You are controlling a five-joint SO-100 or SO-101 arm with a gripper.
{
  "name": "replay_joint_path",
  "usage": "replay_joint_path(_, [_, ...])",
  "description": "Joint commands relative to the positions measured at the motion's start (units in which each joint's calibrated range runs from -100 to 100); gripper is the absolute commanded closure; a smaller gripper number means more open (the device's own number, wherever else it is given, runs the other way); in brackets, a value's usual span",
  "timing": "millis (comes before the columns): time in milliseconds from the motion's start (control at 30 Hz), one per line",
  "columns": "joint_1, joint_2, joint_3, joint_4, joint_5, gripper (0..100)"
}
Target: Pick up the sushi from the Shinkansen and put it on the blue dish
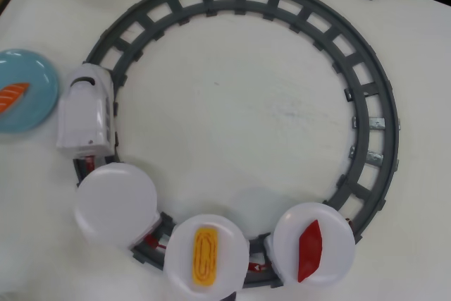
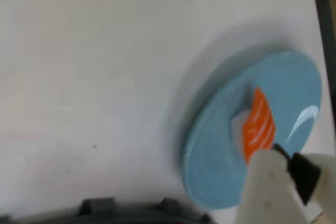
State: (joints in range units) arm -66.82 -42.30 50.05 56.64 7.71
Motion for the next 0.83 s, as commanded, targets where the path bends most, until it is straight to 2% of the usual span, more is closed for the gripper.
replay_joint_path(0, [-4.4, -16.05, 11.18, -0.72, 2.02, 97])
replay_joint_path(200, [-8.98, -29.74, 22.27, 1.75, 1.39, 97])
replay_joint_path(500, [-16.19, -31.4, 26.06, 2.77, 1.76, 97])
replay_joint_path(800, [-16.55, -31.4, 26.6, 2.6, 1.81, 97])
